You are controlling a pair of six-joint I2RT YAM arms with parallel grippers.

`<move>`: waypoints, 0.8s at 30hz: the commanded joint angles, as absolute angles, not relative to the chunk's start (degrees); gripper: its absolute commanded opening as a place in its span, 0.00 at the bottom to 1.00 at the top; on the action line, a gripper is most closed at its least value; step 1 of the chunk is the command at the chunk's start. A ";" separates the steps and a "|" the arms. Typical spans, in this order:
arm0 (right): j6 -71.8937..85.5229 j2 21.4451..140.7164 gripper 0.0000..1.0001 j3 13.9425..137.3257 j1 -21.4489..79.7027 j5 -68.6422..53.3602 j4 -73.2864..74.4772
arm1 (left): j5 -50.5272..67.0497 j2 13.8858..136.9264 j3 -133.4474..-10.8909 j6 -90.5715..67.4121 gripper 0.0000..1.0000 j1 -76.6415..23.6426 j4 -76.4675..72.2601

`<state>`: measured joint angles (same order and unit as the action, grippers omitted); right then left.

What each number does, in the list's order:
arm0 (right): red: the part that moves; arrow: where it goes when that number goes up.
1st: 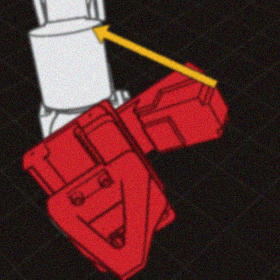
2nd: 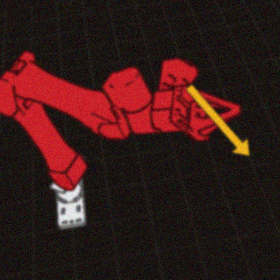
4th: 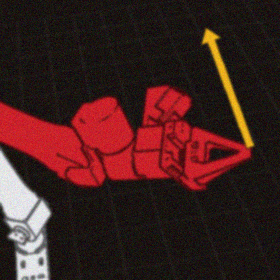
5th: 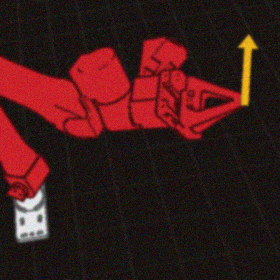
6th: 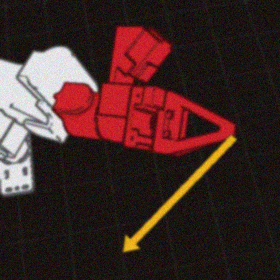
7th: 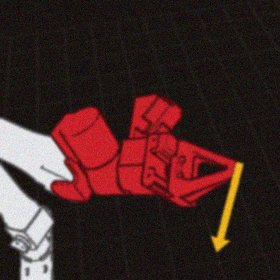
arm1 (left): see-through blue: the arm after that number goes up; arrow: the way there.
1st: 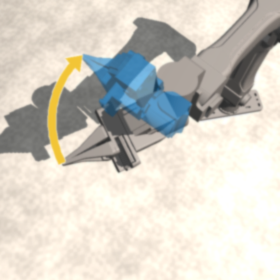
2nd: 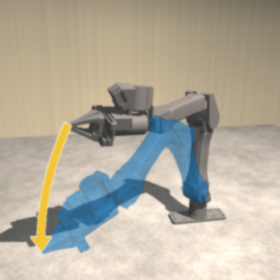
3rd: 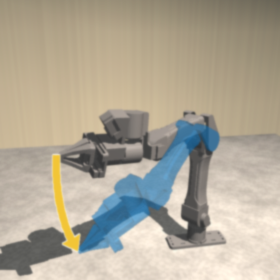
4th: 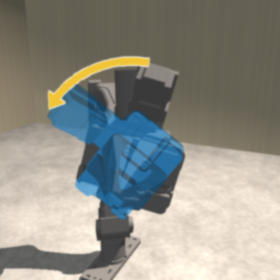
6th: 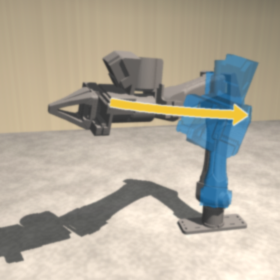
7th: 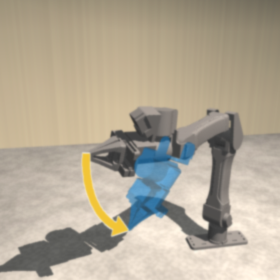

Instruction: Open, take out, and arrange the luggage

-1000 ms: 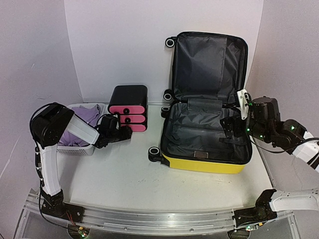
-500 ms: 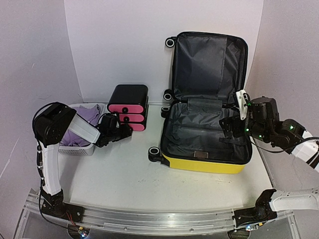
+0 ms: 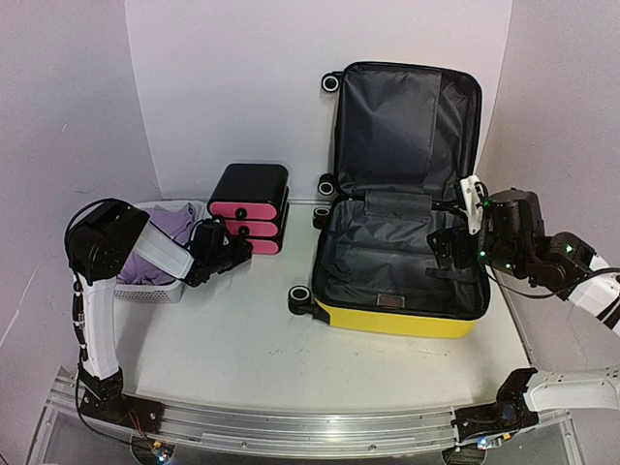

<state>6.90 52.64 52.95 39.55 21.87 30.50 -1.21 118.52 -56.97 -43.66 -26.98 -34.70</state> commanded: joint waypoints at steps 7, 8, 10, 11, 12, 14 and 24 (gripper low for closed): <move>7.17 52.71 0.98 54.13 39.56 21.88 30.06 | -2.96 118.42 -56.50 -44.12 0.25 -26.28 -38.58; 7.02 52.97 0.98 54.14 39.57 21.93 30.06 | -2.71 117.96 -56.05 -43.79 0.24 -26.28 -38.64; 6.82 53.66 0.98 54.30 39.55 22.04 30.06 | -2.28 117.26 -55.31 -43.24 0.22 -26.27 -38.62; 6.77 53.98 0.98 54.31 39.57 22.10 30.06 | -1.91 116.79 -54.84 -43.16 0.21 -26.28 -38.63; 6.69 54.30 0.98 54.39 39.55 22.03 30.01 | -1.48 116.24 -54.21 -43.16 0.20 -26.36 -38.60; 6.68 55.01 0.98 54.32 39.56 21.89 29.82 | -0.82 114.92 -52.58 -43.20 0.19 -26.52 -38.61; 7.12 59.63 0.98 52.99 39.55 20.26 27.01 | -0.80 104.88 -40.67 -42.08 0.20 -30.89 -38.54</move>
<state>6.85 58.30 52.95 39.55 21.43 30.57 -0.75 110.41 -44.36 -43.27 -29.17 -37.47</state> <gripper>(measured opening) 0.983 0.298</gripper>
